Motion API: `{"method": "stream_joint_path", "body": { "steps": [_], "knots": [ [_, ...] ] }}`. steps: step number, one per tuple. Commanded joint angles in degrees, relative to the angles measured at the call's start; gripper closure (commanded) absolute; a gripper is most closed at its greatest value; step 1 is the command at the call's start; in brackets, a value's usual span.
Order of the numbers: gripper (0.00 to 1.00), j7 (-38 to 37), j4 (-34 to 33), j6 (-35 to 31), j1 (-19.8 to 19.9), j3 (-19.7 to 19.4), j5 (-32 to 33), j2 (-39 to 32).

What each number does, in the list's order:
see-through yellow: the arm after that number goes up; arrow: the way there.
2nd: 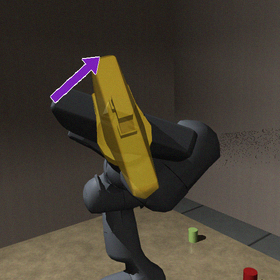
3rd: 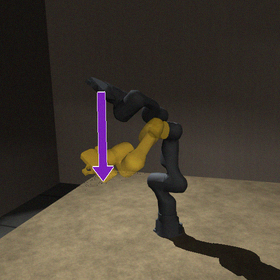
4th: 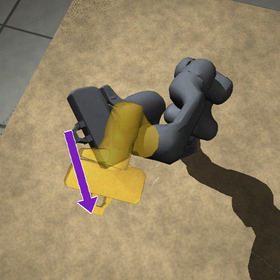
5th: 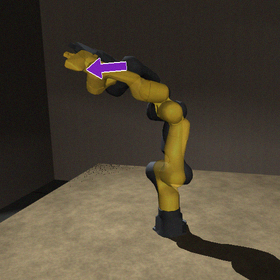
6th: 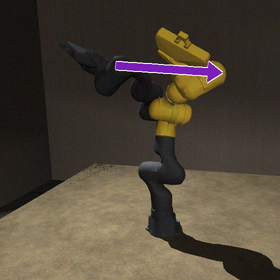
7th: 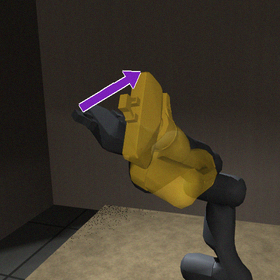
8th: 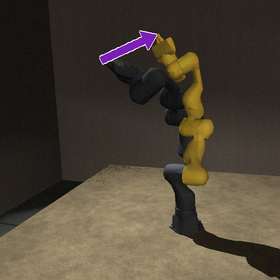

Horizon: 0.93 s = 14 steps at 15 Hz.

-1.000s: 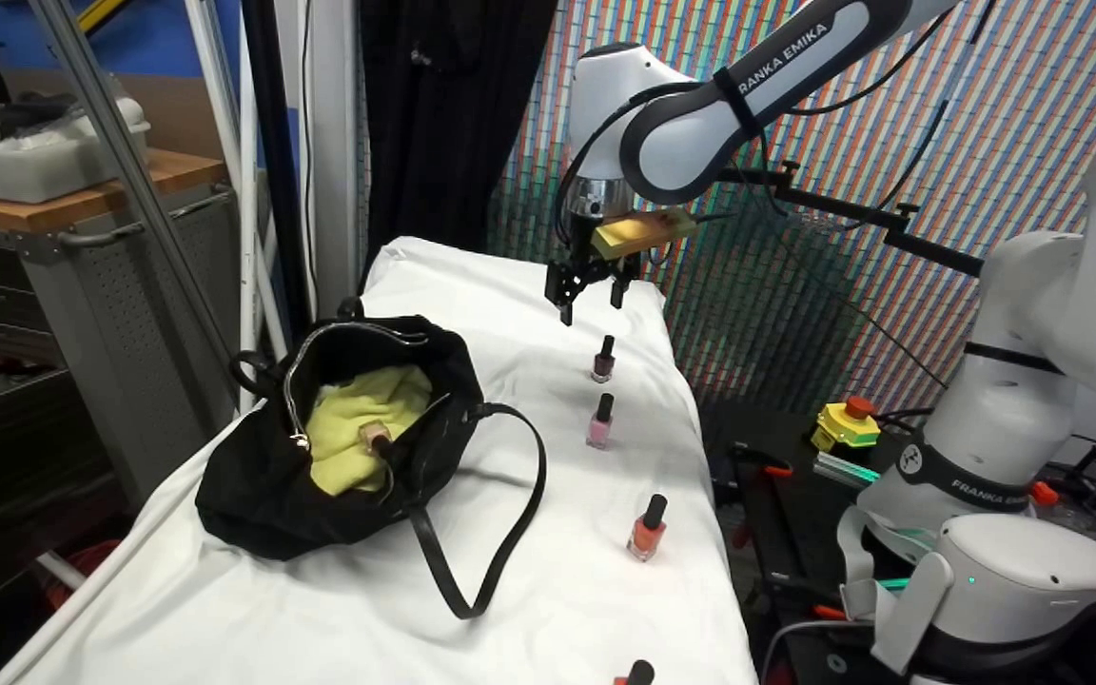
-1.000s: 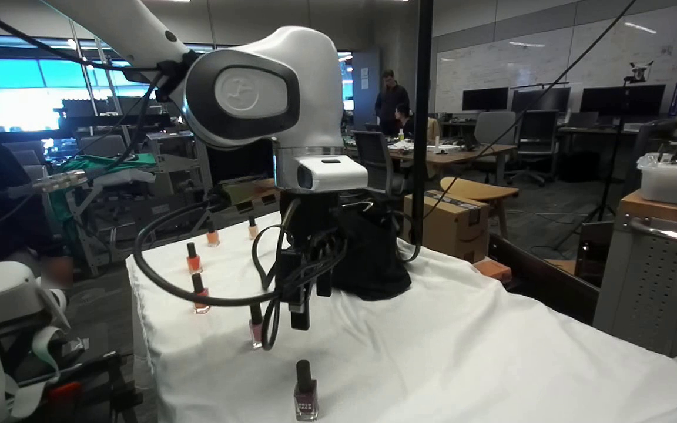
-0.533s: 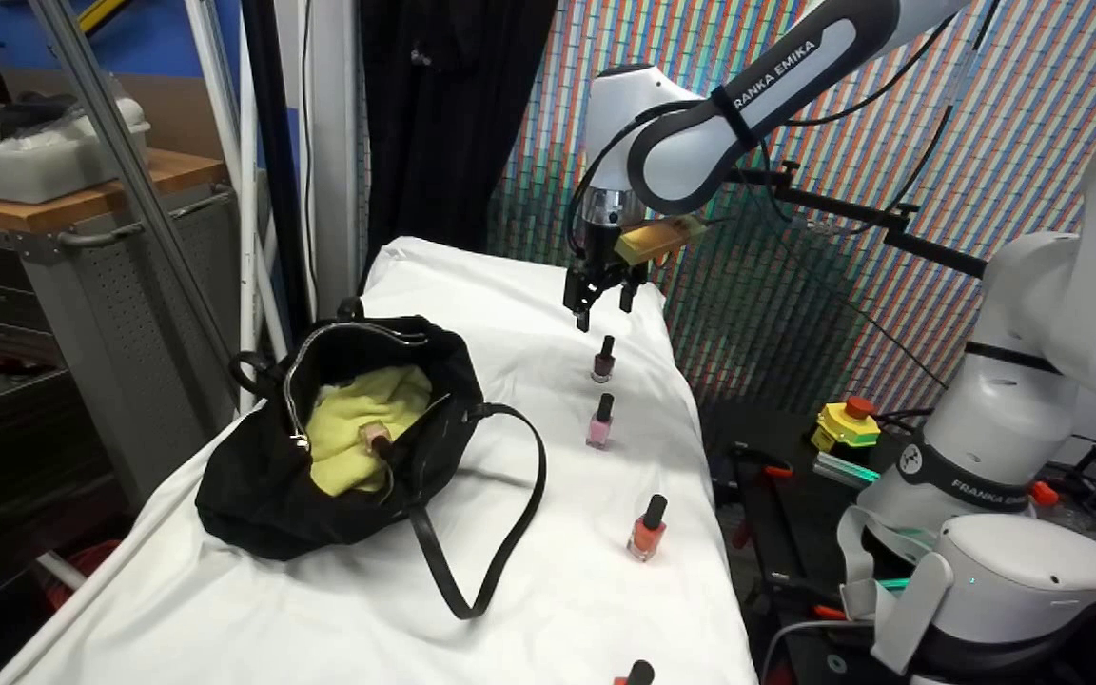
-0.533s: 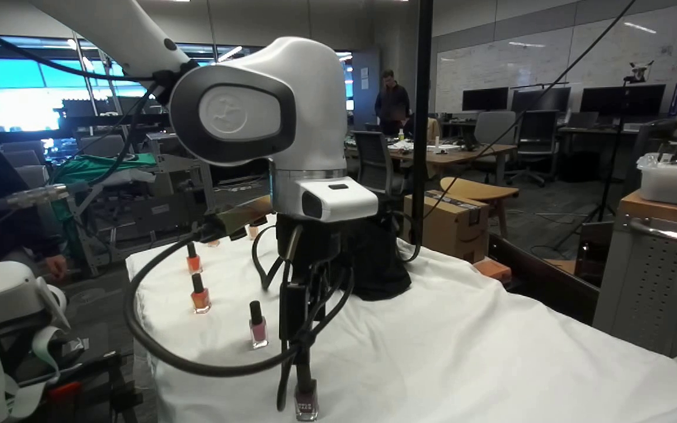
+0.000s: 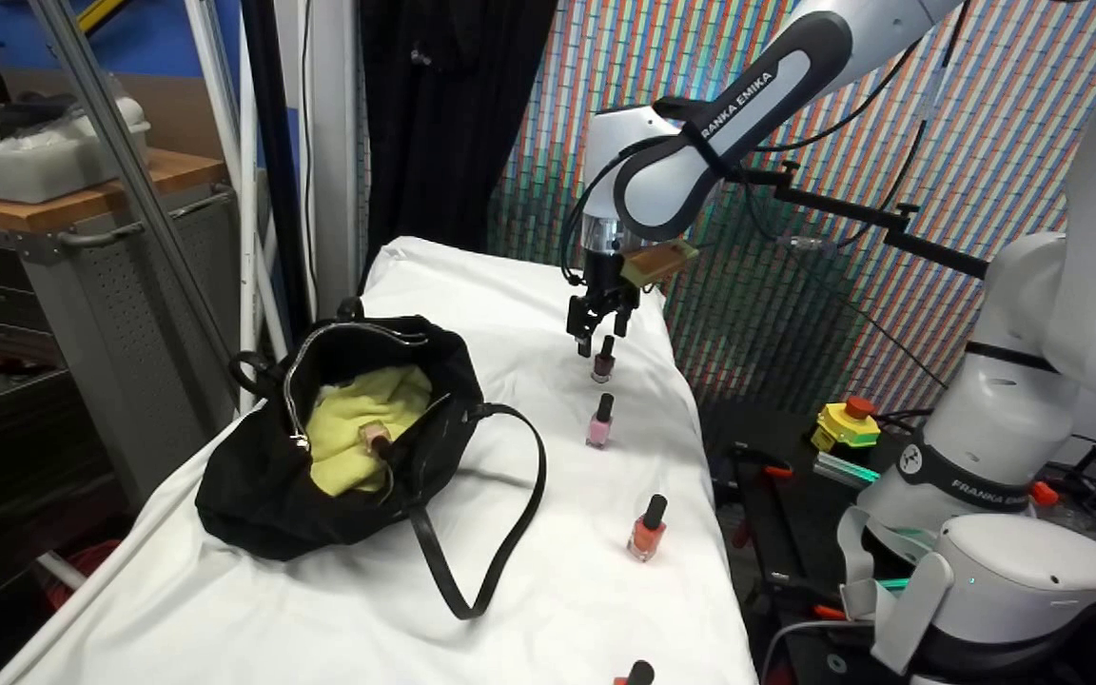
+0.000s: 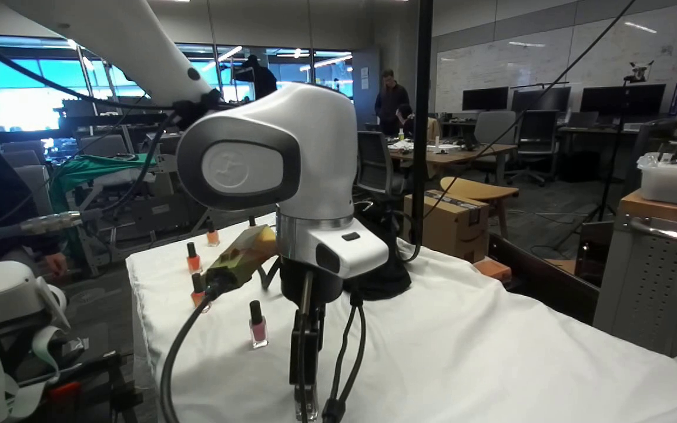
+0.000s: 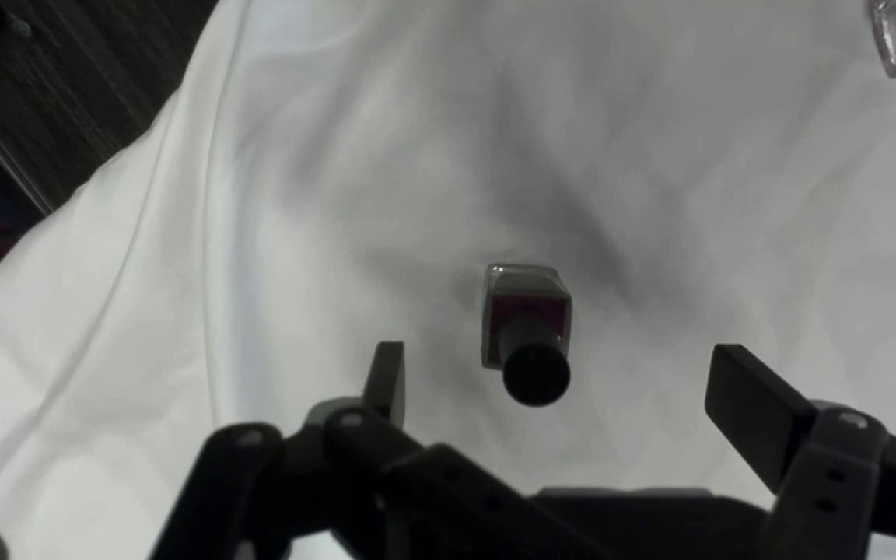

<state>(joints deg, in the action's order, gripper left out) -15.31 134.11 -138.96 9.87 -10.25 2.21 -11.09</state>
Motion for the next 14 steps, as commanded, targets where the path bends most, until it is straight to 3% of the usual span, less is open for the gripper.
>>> {"method": "stream_joint_path", "body": {
  "steps": [1, 14],
  "knots": [
    [0.00, 5.75, -0.94, -2.03, 0.78, 0.21, -3.70, -3.20],
    [0.00, 12.91, -0.78, -6.38, 2.52, 0.92, -8.89, -6.91]
  ]
}}
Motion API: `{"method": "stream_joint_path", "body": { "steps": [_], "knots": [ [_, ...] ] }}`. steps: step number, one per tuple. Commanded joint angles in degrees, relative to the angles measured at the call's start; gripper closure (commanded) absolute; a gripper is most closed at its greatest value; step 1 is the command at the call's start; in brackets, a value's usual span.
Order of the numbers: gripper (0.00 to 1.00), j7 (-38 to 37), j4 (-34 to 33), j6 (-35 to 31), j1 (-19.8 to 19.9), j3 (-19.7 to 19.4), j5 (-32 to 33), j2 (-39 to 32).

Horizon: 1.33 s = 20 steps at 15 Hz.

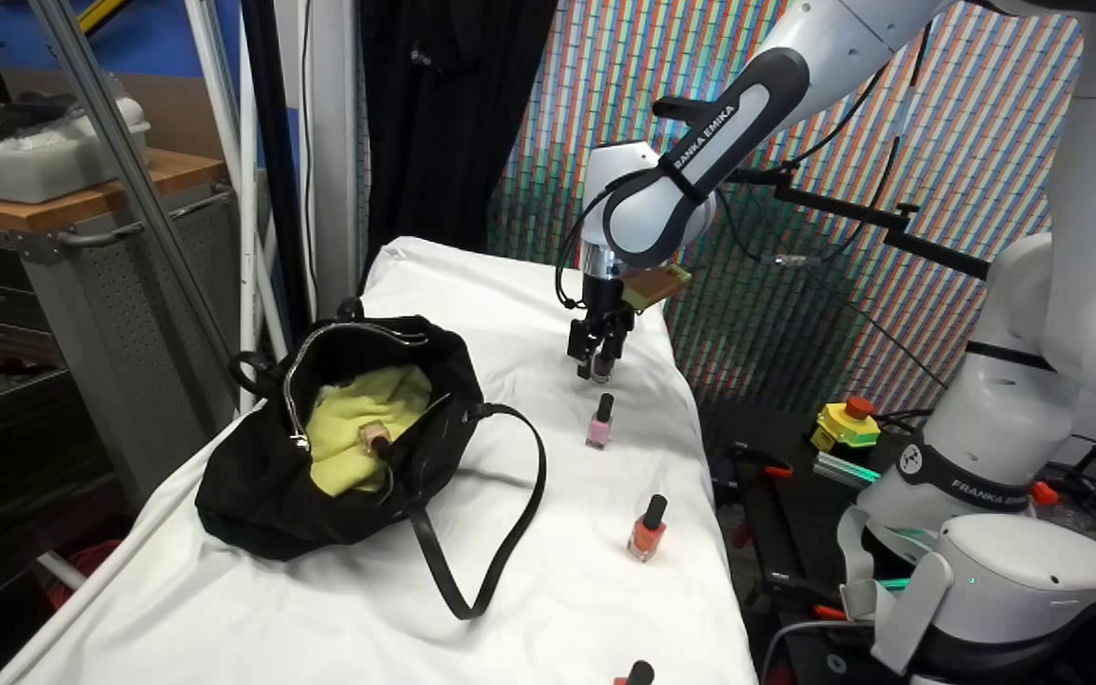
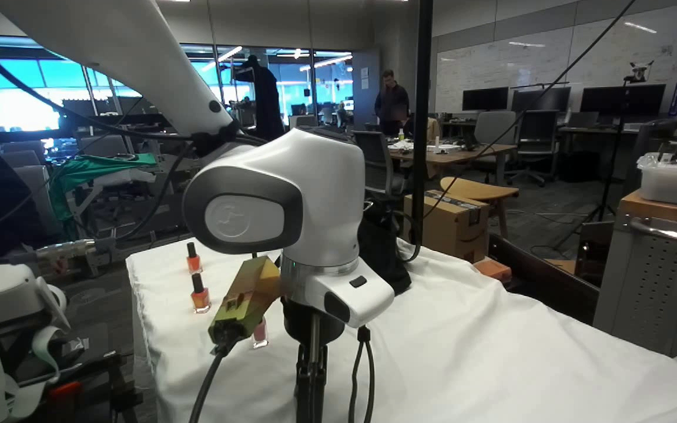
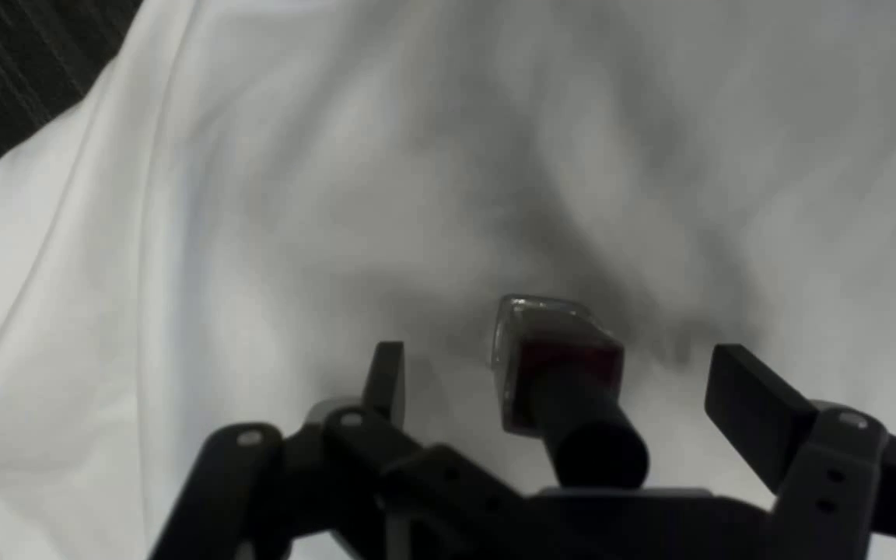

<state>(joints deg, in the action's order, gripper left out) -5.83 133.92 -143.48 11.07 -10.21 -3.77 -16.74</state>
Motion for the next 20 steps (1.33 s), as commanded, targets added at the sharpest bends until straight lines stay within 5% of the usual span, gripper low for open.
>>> {"method": "stream_joint_path", "body": {
  "steps": [1, 7, 20],
  "knots": [
    [0.00, 4.11, -0.59, -2.00, 1.47, 1.03, -3.56, -1.51],
    [0.00, 7.11, -0.55, -3.01, 1.79, 1.71, -6.57, -2.48],
    [0.00, -2.02, 1.91, -2.11, -2.21, -1.11, 3.61, 4.11]
  ]
}}
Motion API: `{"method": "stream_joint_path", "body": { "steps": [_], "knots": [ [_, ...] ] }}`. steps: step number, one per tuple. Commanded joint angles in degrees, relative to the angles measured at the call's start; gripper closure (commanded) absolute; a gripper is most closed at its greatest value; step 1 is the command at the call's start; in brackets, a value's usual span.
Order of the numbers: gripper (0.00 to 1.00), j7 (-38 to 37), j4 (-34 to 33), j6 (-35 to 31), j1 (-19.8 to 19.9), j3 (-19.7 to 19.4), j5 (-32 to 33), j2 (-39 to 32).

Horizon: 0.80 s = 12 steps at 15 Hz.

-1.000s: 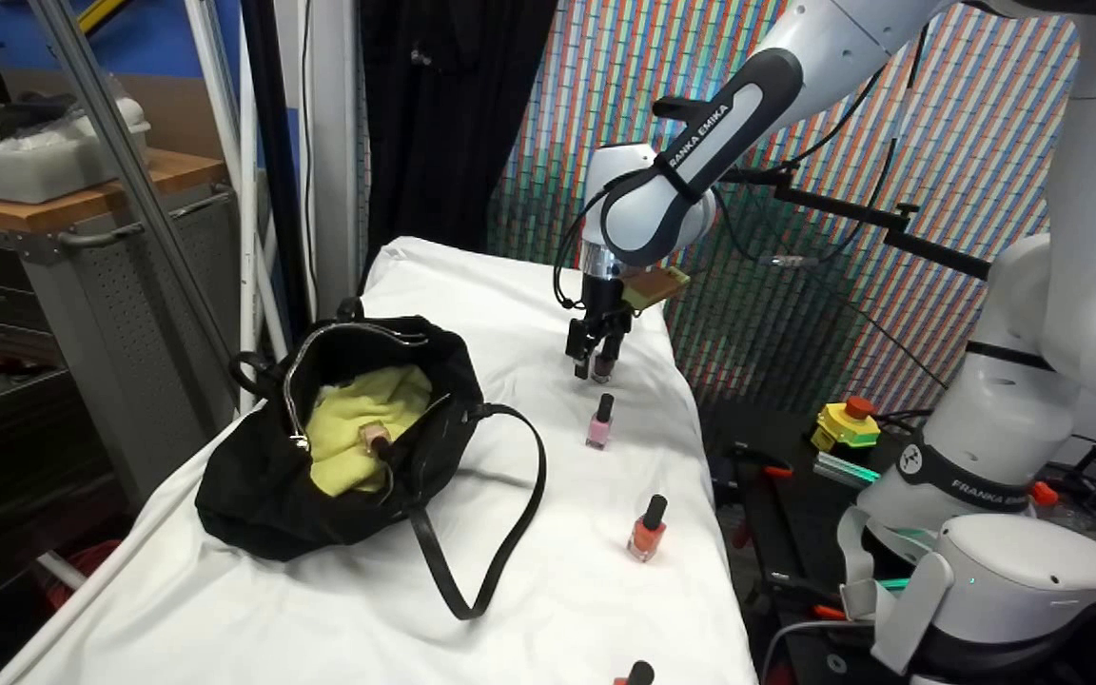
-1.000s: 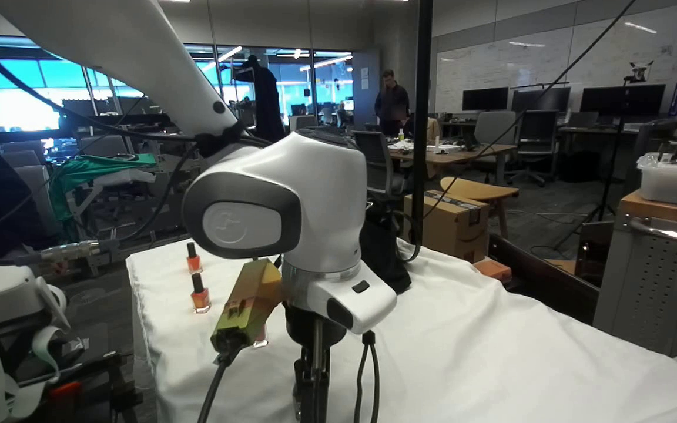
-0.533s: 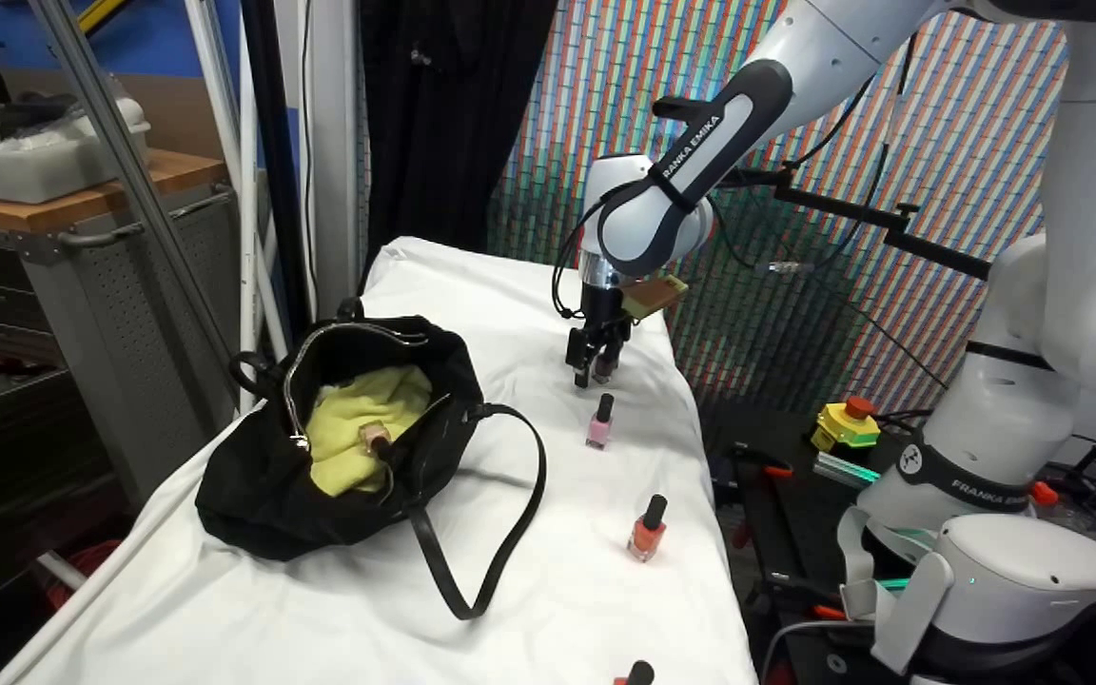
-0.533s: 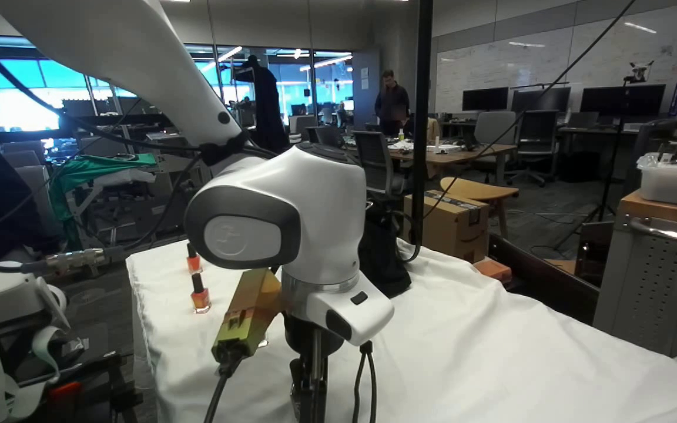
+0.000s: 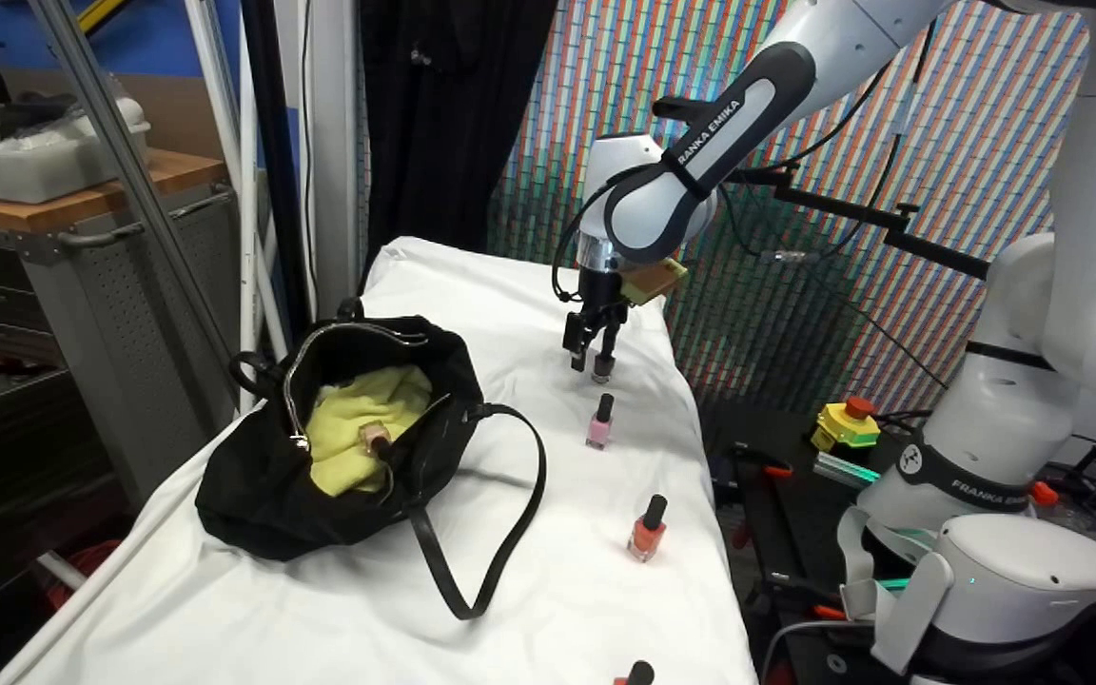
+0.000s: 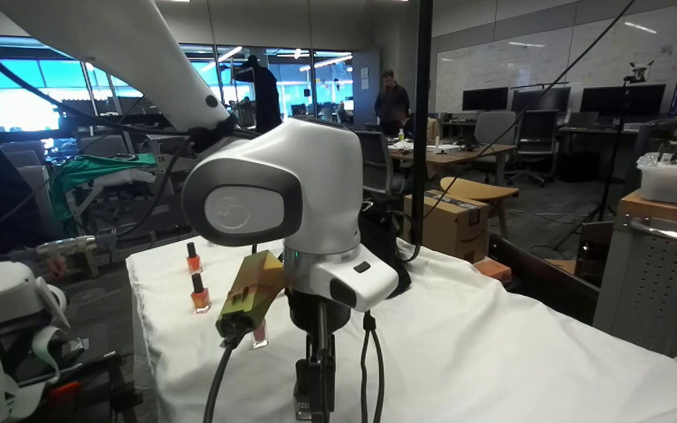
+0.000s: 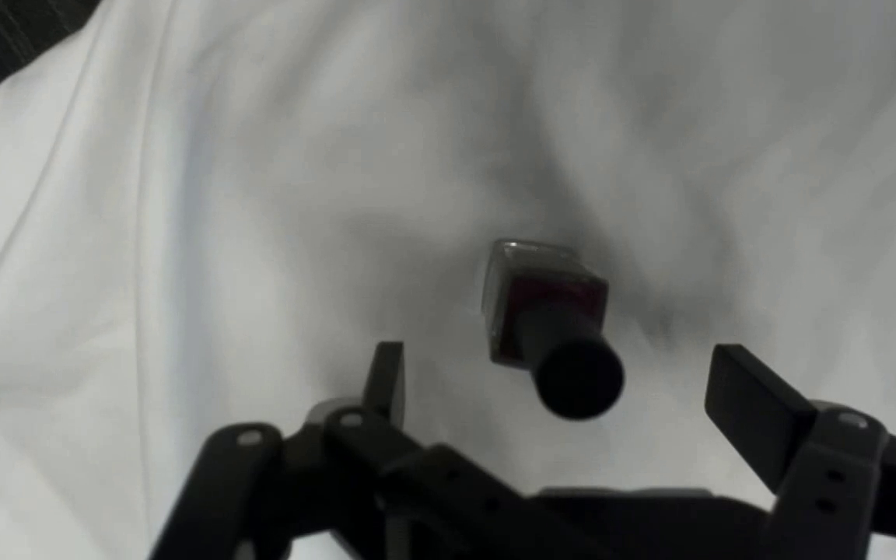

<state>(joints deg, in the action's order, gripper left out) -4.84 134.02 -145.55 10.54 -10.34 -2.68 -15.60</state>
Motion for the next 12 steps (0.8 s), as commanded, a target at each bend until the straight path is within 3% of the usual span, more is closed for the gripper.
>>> {"method": "stream_joint_path", "body": {
  "steps": [1, 12],
  "knots": [
    [0.00, -3.57, 2.06, -0.02, -1.85, -0.90, 2.92, 3.33],
    [0.00, -11.35, 7.55, -1.46, -4.38, -0.69, 7.48, 6.43]
  ]
}}
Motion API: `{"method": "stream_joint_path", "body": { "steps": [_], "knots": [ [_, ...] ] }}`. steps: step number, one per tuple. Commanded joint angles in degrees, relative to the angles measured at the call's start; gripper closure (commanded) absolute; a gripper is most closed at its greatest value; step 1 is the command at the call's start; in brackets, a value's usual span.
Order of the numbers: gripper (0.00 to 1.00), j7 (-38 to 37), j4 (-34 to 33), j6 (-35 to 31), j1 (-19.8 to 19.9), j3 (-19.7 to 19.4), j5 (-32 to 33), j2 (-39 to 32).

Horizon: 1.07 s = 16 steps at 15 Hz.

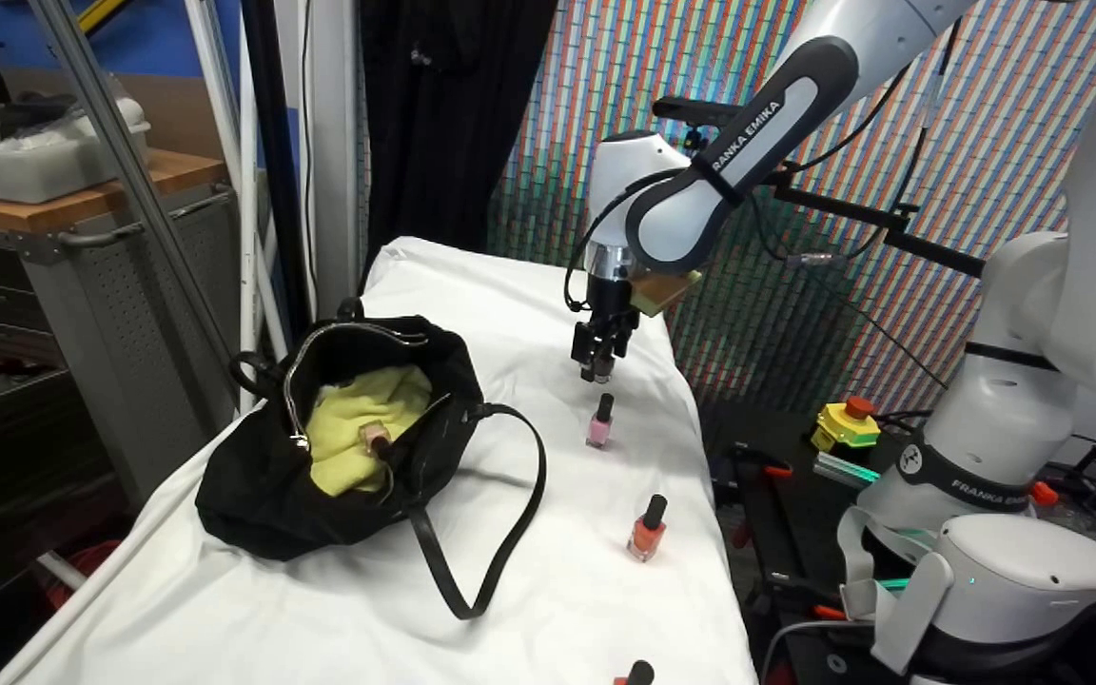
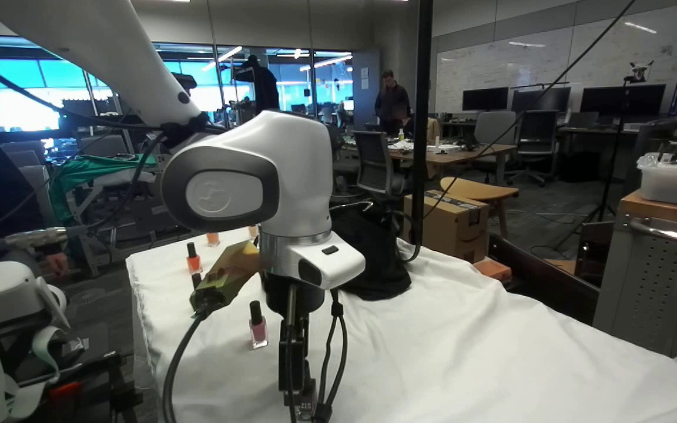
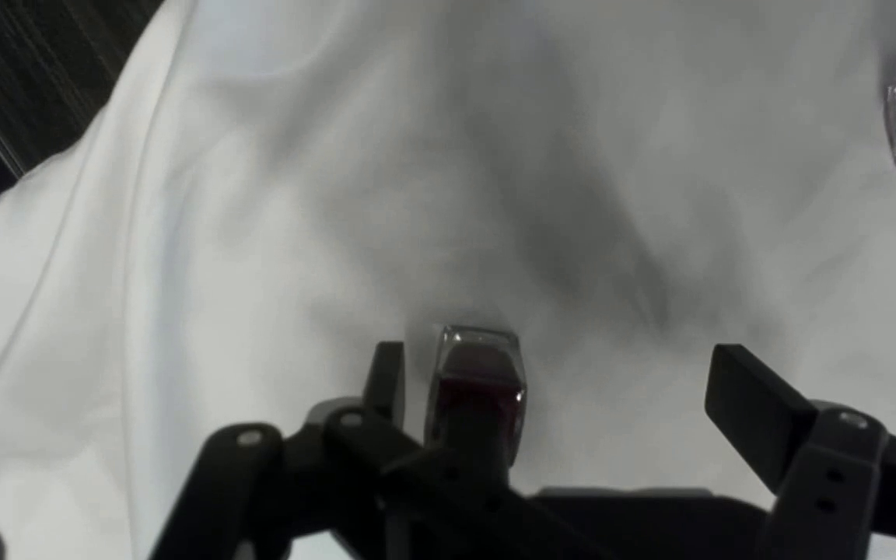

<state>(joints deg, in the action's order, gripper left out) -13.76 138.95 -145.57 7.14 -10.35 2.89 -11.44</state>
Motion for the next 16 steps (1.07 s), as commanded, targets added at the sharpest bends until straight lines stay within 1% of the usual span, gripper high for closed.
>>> {"method": "stream_joint_path", "body": {
  "steps": [1, 13, 16],
  "knots": [
    [0.00, -2.45, 2.80, -1.74, -0.93, -0.60, 1.72, 2.06],
    [0.00, 0.90, 4.25, -8.84, 0.58, 0.16, -3.68, -1.52],
    [0.00, -0.09, 5.27, -9.67, 0.09, -0.54, -2.74, -0.28]
  ]
}}
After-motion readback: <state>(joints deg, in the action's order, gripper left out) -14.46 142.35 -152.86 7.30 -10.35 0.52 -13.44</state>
